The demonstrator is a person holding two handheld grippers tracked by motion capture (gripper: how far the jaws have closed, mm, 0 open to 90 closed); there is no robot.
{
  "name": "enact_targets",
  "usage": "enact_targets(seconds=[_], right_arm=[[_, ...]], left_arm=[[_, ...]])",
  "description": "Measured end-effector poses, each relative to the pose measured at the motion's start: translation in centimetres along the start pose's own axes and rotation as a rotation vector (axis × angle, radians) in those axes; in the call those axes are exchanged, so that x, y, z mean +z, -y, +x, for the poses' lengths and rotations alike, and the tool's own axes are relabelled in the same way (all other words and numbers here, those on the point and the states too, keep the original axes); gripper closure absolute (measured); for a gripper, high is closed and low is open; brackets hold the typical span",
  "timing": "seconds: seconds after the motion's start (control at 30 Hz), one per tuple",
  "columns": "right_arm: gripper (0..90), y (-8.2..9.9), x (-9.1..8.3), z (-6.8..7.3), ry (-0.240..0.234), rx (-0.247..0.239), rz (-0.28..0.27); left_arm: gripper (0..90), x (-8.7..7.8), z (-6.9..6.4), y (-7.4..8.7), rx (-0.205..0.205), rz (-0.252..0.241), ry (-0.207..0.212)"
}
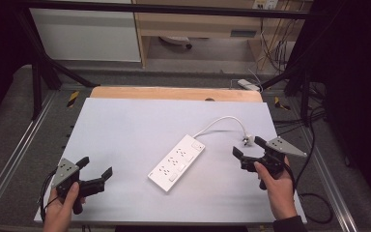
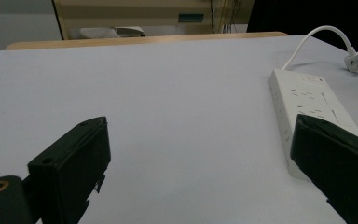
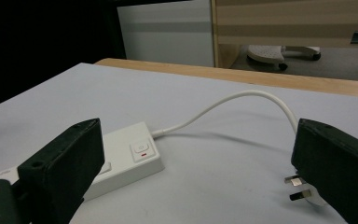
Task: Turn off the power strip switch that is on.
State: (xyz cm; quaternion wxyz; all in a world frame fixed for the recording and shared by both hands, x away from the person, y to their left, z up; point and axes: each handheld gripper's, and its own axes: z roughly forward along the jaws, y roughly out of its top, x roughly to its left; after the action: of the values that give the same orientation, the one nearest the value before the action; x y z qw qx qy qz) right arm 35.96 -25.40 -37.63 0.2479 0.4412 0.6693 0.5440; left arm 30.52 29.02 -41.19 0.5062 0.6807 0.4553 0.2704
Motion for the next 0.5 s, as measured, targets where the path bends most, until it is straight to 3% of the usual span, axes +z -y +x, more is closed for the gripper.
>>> enact_targets(seconds=[0.1,0.23,0.5], right_arm=[[3.2,-0.2,0.1,0.4,-0.005,0.001,-0.002],[3.9,-0.4,0.5,0.9,0.022,-0.005,-0.004],[3.3,-0.7,1.5,2.1,-0.006,-0.001,0.026]], left_arm=[[4.7,0.0,0.0,0.0,-0.001,0.000,0.000],[4.7,0.0,0.0,0.0,-0.001,0.001,0.003],[4.7,0.1,0.0,0.0,-0.002,0.002,0.006]])
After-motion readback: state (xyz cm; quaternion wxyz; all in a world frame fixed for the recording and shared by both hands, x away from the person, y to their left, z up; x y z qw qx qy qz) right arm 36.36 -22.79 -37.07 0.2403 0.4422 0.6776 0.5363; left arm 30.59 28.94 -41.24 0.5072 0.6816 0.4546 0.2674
